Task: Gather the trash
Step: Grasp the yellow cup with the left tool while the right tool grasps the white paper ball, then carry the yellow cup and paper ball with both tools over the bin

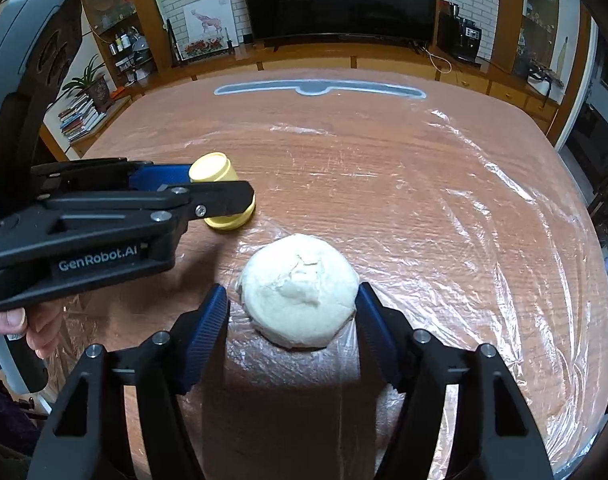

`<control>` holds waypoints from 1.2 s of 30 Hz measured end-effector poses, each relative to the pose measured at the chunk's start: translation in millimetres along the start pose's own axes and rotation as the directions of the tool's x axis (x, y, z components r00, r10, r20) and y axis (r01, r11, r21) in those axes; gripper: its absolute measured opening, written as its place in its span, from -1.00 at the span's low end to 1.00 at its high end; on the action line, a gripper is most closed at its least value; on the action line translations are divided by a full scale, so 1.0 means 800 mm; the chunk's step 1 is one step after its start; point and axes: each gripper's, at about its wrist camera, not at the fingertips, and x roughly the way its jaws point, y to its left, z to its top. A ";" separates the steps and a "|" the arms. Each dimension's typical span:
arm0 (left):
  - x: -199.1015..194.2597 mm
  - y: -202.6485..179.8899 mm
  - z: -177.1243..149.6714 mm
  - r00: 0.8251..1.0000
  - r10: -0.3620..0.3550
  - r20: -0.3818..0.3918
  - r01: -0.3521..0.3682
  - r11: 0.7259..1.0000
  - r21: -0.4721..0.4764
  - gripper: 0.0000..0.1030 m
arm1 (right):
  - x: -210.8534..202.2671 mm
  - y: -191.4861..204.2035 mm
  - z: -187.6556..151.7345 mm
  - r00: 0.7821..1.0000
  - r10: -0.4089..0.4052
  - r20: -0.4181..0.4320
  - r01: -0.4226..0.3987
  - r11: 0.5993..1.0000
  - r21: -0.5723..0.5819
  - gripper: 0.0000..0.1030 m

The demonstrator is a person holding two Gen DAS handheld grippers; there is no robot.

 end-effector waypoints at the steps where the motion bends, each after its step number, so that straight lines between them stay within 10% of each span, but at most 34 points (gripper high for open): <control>1: 0.001 0.000 0.000 1.000 -0.002 -0.001 0.002 1.000 -0.002 -0.26 | 0.000 -0.001 0.001 1.000 0.002 0.001 -0.002 1.000 0.004 0.17; 36: -0.075 -0.013 -0.051 0.998 0.012 0.057 -0.007 0.996 -0.089 -0.38 | -0.059 -0.038 -0.007 0.991 0.125 0.051 -0.126 0.992 0.011 -0.01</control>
